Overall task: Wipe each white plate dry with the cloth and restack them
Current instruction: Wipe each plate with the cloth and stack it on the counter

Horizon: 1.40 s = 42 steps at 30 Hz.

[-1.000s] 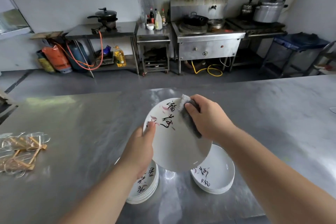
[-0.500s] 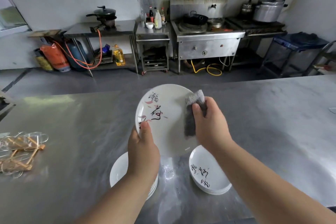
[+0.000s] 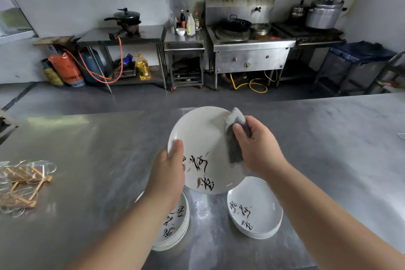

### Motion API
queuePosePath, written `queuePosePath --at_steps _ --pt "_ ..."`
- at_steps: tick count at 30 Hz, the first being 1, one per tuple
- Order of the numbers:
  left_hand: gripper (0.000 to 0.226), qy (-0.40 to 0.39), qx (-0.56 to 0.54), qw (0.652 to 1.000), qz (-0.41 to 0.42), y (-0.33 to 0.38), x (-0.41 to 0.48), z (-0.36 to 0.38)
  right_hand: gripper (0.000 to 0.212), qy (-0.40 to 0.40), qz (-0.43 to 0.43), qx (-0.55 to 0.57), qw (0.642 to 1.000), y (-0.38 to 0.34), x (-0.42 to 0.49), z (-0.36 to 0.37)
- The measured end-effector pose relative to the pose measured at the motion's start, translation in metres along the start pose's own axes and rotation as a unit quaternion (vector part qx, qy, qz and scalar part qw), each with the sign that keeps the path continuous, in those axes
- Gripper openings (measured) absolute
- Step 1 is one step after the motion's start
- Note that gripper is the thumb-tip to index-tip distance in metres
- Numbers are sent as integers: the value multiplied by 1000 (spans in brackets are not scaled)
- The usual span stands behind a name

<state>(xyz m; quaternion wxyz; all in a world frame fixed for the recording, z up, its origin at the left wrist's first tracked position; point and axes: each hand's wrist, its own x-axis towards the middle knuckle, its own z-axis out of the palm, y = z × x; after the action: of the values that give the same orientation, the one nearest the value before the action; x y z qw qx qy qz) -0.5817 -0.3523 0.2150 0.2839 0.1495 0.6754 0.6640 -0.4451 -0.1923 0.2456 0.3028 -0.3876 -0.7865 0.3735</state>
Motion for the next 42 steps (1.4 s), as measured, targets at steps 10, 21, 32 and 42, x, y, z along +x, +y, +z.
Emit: queuePosePath --at_steps 10,21,32,42 --pt "39 48 -56 997 -10 -22 -7 4 28 17 86 -3 996 5 -22 27" --pt "53 7 38 999 -8 -23 -8 -9 20 -11 169 166 971 12 -49 28" --pt "102 -260 -357 845 -301 33 2 -23 34 -52 -389 -110 913 11 -38 -14" --pt "38 -270 -221 920 -175 14 -21 -7 47 -55 -125 -29 990 -4 -73 24"
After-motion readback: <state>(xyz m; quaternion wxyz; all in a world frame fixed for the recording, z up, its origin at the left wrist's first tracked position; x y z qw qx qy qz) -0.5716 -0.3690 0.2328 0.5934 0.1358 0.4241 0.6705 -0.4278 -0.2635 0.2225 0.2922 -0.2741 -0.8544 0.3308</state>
